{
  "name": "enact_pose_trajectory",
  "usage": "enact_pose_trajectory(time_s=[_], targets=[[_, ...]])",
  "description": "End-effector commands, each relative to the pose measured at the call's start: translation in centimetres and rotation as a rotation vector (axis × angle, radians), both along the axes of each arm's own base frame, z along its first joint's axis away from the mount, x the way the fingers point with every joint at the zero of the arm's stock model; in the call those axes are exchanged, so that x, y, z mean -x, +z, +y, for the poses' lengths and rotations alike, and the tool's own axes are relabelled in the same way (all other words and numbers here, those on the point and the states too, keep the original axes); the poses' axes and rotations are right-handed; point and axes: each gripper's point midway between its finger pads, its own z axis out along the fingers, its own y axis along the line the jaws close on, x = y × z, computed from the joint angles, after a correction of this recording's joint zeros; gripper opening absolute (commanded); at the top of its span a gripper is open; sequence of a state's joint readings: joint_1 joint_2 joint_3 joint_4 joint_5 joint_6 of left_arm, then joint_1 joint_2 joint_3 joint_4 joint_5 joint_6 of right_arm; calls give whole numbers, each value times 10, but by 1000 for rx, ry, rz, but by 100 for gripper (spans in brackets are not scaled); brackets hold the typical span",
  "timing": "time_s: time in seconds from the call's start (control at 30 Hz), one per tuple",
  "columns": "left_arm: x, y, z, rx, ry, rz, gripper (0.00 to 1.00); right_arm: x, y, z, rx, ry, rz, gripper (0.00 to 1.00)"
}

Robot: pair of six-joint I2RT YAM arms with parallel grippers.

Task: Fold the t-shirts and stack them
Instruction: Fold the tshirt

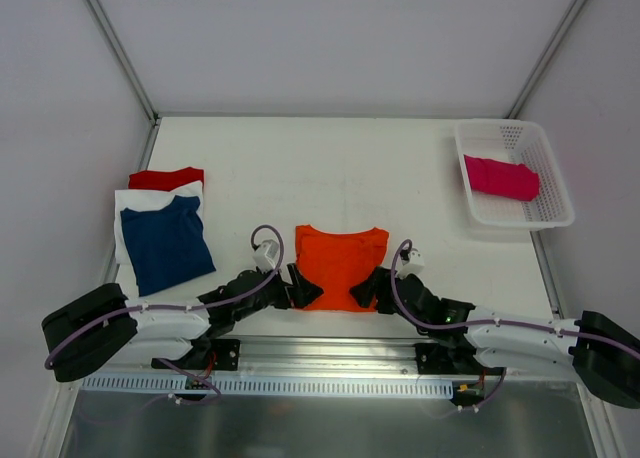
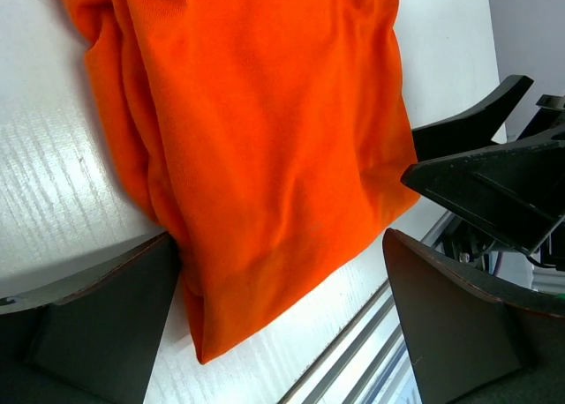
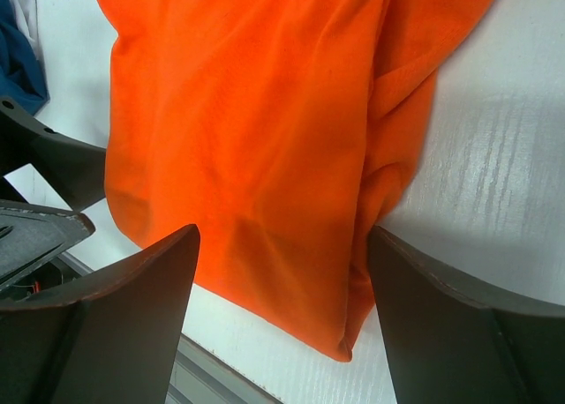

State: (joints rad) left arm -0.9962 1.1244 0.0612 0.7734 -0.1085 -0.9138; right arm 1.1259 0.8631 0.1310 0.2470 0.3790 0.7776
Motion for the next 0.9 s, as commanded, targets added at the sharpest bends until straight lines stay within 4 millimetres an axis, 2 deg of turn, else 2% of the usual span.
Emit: enact_pose_trajectory(time_s=[0.0,0.17,0.27,0.53,0.63,0.67,0.73,0.77,0.83,0.87], targets=[[15,-34,26,-142,-3,54,98,5,-9,-7,53,3,20,80],[10,-30,31,-162,19,23,91,3,-9,-7,52,-3,15,80],[11,-37,31,-188,13,40,89,3,-10,-5,52,2,15,80],[9,-54,10,-188,-34,75,87,3,-16,3,65,20,25,80],[11,-59,0,-165,-58,100,77,3,-18,6,71,30,32,80],[11,-60,-3,-156,-62,105,69,3,-19,8,73,33,35,78],[14,-64,-5,-152,-75,120,61,4,-21,10,84,43,39,77],[15,-65,-6,-153,-82,122,59,4,-24,10,94,48,45,73],[16,-67,-6,-161,-88,127,46,4,-23,15,97,62,45,66],[16,-68,-5,-170,-88,130,39,3,-23,16,95,63,44,59]])
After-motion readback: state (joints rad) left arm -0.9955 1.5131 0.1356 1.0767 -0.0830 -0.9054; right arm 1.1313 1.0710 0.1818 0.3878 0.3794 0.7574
